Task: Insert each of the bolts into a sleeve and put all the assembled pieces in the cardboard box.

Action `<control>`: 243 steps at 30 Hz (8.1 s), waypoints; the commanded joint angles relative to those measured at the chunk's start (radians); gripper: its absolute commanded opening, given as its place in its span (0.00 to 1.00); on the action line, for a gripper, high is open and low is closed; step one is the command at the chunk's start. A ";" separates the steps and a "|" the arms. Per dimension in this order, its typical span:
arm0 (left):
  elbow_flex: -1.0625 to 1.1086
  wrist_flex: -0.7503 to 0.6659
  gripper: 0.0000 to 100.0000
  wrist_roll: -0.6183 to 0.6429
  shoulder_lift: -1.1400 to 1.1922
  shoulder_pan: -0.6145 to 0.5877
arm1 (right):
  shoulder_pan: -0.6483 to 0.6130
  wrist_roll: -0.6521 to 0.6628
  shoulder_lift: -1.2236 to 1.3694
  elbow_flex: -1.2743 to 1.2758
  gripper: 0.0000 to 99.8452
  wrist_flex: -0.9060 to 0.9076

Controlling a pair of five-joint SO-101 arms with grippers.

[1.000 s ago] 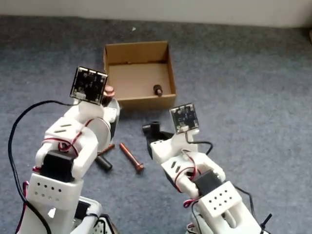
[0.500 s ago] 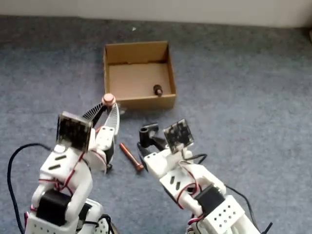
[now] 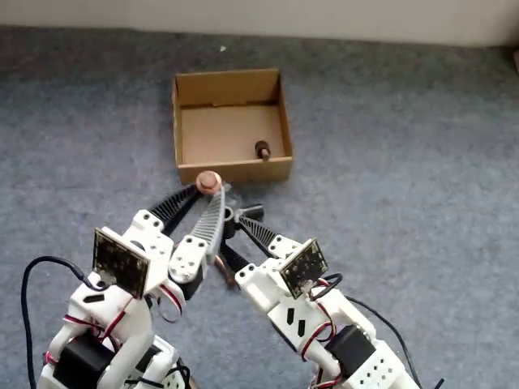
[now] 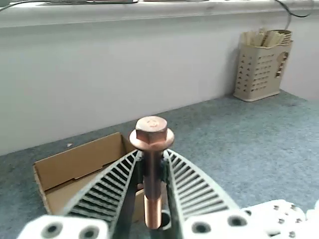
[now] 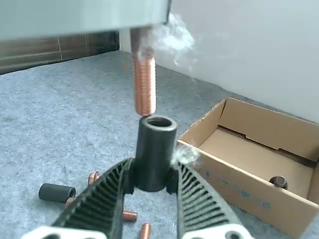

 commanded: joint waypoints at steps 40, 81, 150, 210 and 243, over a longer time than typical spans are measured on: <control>0.039 0.074 0.20 0.006 -0.004 -0.168 | 0.005 0.012 -0.033 0.088 0.01 -0.030; 0.277 0.196 0.02 -0.072 -0.004 -0.668 | 0.252 0.009 1.751 -1.110 0.01 -0.547; 0.277 0.195 0.02 -0.077 -0.004 -0.673 | 0.193 0.572 1.913 -1.478 0.24 0.722; 0.277 0.195 0.02 -0.078 -0.004 -0.673 | 0.182 0.109 2.209 -1.698 0.09 0.860; 0.277 0.195 0.02 -0.078 -0.004 -0.673 | 0.180 0.114 2.213 -1.693 0.15 0.963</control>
